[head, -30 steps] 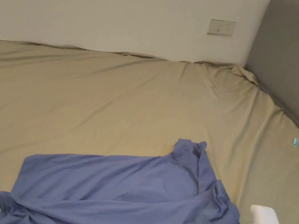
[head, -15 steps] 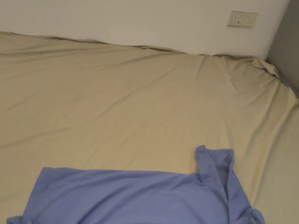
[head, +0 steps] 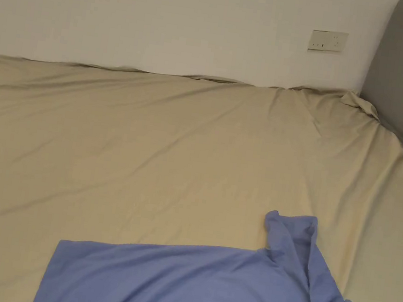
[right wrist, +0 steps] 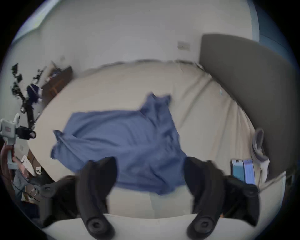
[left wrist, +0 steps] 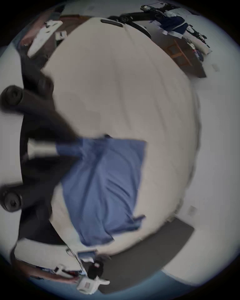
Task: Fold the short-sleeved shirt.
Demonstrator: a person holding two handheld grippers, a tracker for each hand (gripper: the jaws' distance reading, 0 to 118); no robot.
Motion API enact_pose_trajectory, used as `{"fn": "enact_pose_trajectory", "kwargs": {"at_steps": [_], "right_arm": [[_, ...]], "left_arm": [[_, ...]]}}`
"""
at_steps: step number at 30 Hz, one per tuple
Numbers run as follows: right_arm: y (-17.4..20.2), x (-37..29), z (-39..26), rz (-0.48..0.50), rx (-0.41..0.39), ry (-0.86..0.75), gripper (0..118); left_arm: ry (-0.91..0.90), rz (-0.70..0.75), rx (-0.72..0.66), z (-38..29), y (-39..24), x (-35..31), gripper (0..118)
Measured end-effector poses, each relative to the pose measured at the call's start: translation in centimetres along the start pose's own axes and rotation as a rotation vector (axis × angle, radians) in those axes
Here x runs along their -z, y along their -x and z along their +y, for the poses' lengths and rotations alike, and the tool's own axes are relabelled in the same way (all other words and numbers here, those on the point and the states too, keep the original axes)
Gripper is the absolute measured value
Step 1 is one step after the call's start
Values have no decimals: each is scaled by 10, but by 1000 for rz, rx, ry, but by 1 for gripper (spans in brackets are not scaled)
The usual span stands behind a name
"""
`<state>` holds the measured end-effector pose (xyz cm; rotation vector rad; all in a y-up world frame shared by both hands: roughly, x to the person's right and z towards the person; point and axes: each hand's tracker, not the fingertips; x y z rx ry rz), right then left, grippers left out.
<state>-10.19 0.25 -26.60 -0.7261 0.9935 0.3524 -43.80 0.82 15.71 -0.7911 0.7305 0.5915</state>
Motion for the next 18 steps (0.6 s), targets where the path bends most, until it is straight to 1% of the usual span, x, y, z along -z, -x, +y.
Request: {"fn": "enact_pose_trajectory", "kwargs": {"at_steps": [1,3,4,5,6,7,10,13,15,16,17,18], "right_arm": [[9,-3,5,33,-9,-36,74],[25,-2,13,120,50,-87,3],[28,-4,12,124,66,-138,2],[33,-3,16,146,48,-107,2],[36,2,17,134,21,-86,2],[40,2,17,112,7,-102,2],[43,5,22,117,-3,-103,2],[41,8,26,122,3,-106,2],[37,9,28,119,2,-102,2],[35,10,28,114,10,-101,2],[31,12,29,113,21,-99,2],[30,14,29,110,27,-93,2]], "left_arm": [[-58,-6,-19,5,-6,-7,0],[-93,28,46,16,-22,-15,0],[-95,48,78,21,-30,-16,0],[-109,66,108,26,-37,-16,0],[-118,62,120,31,-41,-15,0],[-113,56,124,36,-45,-11,0],[-107,44,137,59,-51,10,0],[-76,87,155,90,-49,51,0],[-39,115,128,116,-48,84,0],[-27,108,115,127,-43,103,0],[14,84,70,140,-36,124,0],[67,66,31,152,-30,147,19]]}}
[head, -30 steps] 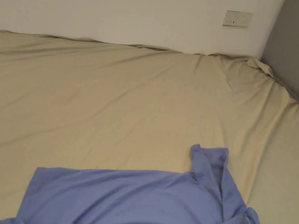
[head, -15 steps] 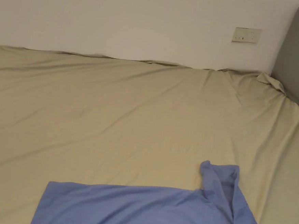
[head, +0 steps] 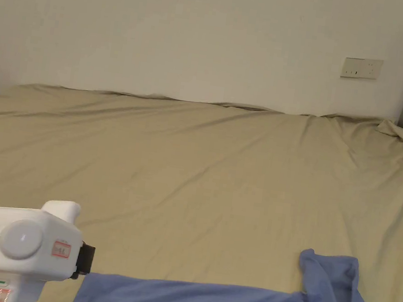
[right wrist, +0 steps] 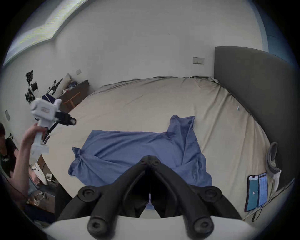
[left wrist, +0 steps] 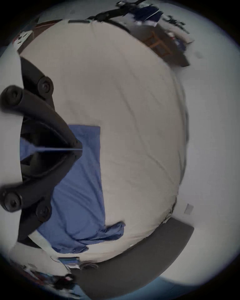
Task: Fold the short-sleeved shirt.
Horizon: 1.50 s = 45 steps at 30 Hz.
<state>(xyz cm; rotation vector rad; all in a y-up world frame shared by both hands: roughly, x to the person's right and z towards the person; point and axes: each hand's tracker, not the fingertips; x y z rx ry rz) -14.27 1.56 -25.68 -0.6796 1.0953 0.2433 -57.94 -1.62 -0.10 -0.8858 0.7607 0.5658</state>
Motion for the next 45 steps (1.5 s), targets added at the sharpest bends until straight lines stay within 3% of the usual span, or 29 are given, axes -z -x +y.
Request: {"fn": "enact_pose_trajectory", "kwargs": {"at_steps": [1,2,6,7,9,12,13,14,15,19,20,22,25,28,29,30,31,33,34,36,39,45], "right_arm": [[-3,2,0,-11,9,4,2],[-6,4,0,-16,14,11,2],[-18,15,-1,-42,26,43,2],[-20,18,-1,-47,29,50,2],[-23,24,-1,-51,34,63,2],[-25,31,-2,-51,34,78,2],[-26,35,-2,-47,35,84,2],[-28,39,-3,-43,35,91,2],[-31,45,-2,-40,33,102,2],[-54,80,24,-42,29,114,4],[-60,95,37,-43,39,126,25],[-87,146,57,-58,84,259,118],[-134,230,67,-97,198,355,118],[-164,293,67,-212,318,476,116],[-167,307,64,-235,313,511,103],[-166,317,61,-241,271,539,72],[-165,323,58,-245,226,570,5],[-154,311,53,-296,148,531,3],[-151,302,51,-271,180,486,3],[-144,283,56,-244,132,451,3],[-140,241,66,-210,122,355,3],[-110,106,49,-126,-14,184,3]], "left_arm": [[46,-11,-30,11,5,23,78],[106,-8,-70,19,11,49,93],[340,30,-83,24,21,136,92],[326,60,-35,25,23,148,91],[356,85,13,23,25,162,75],[293,92,102,16,18,156,70],[295,50,111,16,17,151,41],[303,-12,80,17,20,148,2],[296,8,33,17,20,143,1],[204,-31,82,15,12,103,1],[184,-45,86,13,11,91,1],[150,-56,94,8,3,69,1],[137,-65,92,6,-2,55,1],[142,-98,56,4,-2,52,1],[145,-99,61,7,-2,55,1],[150,-97,63,5,-3,55,1],[159,-85,74,4,-5,56,1],[168,-73,84,4,-4,59,1],[175,-80,81,4,-4,58,1],[177,-81,80,3,-3,57,1],[149,-89,65,0,-1,41,1],[11,-154,32,-50,18,-33,1]]}}
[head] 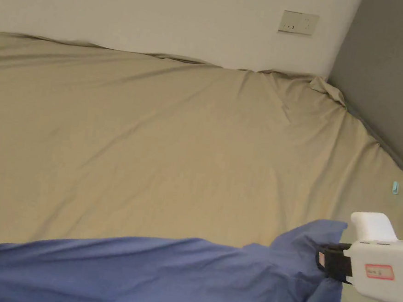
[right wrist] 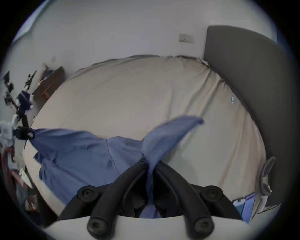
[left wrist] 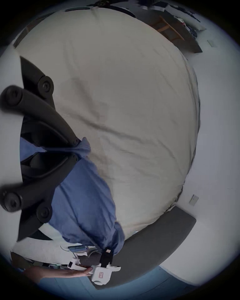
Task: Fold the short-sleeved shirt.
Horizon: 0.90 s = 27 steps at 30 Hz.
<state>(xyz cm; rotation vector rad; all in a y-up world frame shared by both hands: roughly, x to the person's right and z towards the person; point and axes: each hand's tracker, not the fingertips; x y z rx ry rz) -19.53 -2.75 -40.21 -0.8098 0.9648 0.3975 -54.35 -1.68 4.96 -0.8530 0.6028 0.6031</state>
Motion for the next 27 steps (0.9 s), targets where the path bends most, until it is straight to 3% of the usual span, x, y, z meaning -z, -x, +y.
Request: {"fn": "enact_pose_trajectory", "kwargs": {"at_steps": [4,9,15,16,17,18,19,22,27], "right_arm": [[-1,-45,-70,24,-27,67,3],[-5,-22,-135,44,-39,288,3],[-6,12,-139,18,-20,306,6],[-5,14,-137,18,-18,318,29],[-5,11,-135,17,-16,321,55],[-4,5,-133,32,-3,314,86],[-2,-5,-129,45,2,300,106],[9,-53,-112,-22,-54,189,106],[37,-141,-84,-22,7,-132,106]], "left_arm": [[81,92,-5,-58,14,-18,1],[307,88,-21,-104,36,20,1],[355,135,-26,-102,32,49,2],[356,135,-50,-99,31,48,23],[355,127,-88,-97,32,45,64],[352,127,-95,-95,31,40,96],[340,141,-80,-96,28,33,97],[201,164,-70,-90,19,-20,97],[-108,86,-90,-75,-4,-118,97]]}}
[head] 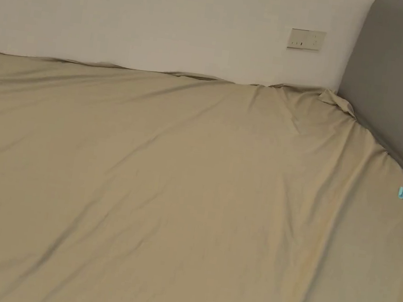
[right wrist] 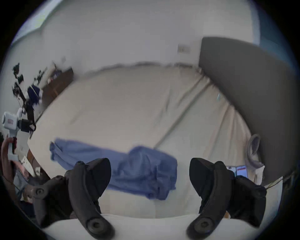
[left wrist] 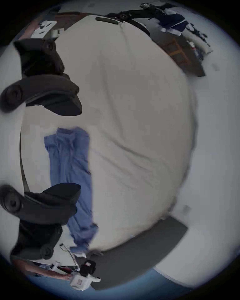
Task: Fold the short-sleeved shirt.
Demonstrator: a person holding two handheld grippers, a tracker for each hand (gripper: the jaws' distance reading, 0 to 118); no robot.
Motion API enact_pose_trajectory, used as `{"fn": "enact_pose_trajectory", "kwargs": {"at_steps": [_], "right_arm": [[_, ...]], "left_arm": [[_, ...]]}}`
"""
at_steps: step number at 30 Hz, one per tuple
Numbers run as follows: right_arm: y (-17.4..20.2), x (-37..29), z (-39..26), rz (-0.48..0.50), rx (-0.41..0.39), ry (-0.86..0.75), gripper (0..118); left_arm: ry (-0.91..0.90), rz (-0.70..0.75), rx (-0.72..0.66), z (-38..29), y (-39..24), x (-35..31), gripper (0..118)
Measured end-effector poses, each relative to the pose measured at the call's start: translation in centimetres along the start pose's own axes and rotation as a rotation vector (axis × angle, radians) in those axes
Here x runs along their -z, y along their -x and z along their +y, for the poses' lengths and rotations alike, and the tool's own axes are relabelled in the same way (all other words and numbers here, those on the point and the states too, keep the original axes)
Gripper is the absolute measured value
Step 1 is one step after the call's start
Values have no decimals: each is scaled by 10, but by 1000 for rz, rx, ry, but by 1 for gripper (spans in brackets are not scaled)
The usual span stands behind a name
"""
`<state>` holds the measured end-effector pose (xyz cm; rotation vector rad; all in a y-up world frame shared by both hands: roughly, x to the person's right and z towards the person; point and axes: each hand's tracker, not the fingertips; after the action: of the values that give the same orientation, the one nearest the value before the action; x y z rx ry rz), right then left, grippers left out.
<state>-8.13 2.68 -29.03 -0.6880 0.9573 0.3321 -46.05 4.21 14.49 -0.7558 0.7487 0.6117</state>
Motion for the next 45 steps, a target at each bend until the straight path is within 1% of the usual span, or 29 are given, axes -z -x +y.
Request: {"fn": "enact_pose_trajectory", "kwargs": {"at_steps": [1,2,3,4,5,6,8,11,12,14,15,16,17,19,23,26,27,28,29,31,32,33,34,35,36,38,39,43,45], "right_arm": [[6,-10,1,-10,1,-58,104],[13,-18,0,-9,-24,-108,90],[20,-22,0,-25,-51,-125,45],[30,-24,0,-55,-42,-152,2],[35,-30,-3,-51,-23,-187,2],[37,-30,0,23,-24,-134,2],[36,-18,-2,91,11,-113,2],[44,-15,-6,127,33,-91,2],[43,-11,-10,138,27,-90,2],[50,-5,-14,165,34,-53,2],[53,-2,-17,184,46,-45,2],[55,4,-22,221,62,-24,2],[58,8,-26,249,75,-7,2],[66,16,-32,263,92,14,2],[81,32,-43,284,104,66,2],[93,42,-44,317,116,99,2],[97,45,-43,320,111,105,2],[101,47,-42,324,105,113,2],[105,50,-40,333,101,119,2],[111,55,-36,355,91,125,2],[114,57,-34,371,85,125,2],[117,60,-32,391,83,125,2],[119,63,-30,418,83,130,2],[121,64,-29,429,86,130,2],[123,65,-28,431,83,130,2],[124,62,-26,433,67,125,2],[124,60,-26,427,57,121,2],[121,54,-25,424,47,115,2],[122,49,-25,412,40,107,2]], "left_arm": [[-78,-40,20,-2,-3,-18,91],[-165,-74,55,-4,-7,-32,70],[-225,-114,69,-6,-7,-39,27],[-237,-171,-9,-4,-5,-41,0],[-211,-257,-86,-4,1,-37,0],[-176,-301,-76,-5,3,-35,0],[-186,-263,-47,-8,2,-29,0],[-85,-265,-49,-12,22,-14,0],[-44,-304,-83,-14,35,-4,0],[21,-459,-237,-18,72,19,0],[64,-575,-327,-24,97,34,27],[97,-659,-409,-32,118,49,92],[139,-740,-455,-41,137,65,102],[150,-818,-572,-62,171,89,102],[218,-736,-661,-86,205,141,102],[298,-787,-735,-97,207,189,100],[337,-814,-718,-101,200,203,98],[322,-943,-714,-103,194,212,98],[334,-980,-655,-98,181,219,98],[305,-927,-404,-91,154,229,96],[290,-948,-343,-90,143,237,93],[281,-986,-388,-90,129,243,89],[292,-1002,-530,-89,125,253,71],[367,-980,-708,-92,122,263,40],[395,-1029,-756,-97,118,271,13],[316,-1012,-621,-98,117,256,13],[321,-1013,-612,-96,122,249,13],[267,-854,-605,-89,155,214,12],[239,-827,-592,-85,169,191,12]]}}
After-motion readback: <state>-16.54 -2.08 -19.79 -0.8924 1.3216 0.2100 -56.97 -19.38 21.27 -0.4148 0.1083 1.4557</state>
